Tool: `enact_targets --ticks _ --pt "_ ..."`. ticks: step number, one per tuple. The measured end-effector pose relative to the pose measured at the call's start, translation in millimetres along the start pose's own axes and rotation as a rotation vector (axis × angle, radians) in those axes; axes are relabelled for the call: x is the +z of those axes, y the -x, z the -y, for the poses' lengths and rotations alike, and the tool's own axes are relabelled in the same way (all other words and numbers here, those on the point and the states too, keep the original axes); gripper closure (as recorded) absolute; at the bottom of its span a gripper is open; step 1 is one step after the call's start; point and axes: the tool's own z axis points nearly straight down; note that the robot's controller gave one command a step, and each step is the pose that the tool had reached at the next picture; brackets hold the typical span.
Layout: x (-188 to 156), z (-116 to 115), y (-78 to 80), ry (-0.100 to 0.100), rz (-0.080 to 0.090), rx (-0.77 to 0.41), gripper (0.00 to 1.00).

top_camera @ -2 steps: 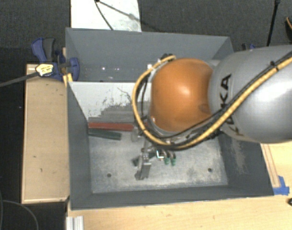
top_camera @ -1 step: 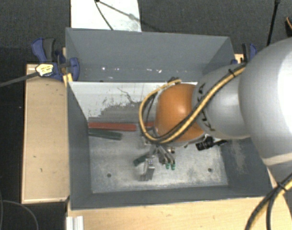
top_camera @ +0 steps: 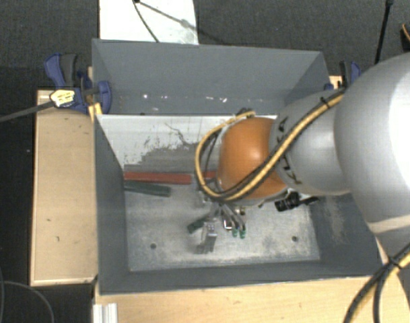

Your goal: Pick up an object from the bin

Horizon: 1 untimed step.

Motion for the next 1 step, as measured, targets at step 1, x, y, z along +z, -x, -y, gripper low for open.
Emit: enact_targets --ticks 1 --pt "-0.4 -0.1 0.3 0.000 0.001 0.012 0.00"
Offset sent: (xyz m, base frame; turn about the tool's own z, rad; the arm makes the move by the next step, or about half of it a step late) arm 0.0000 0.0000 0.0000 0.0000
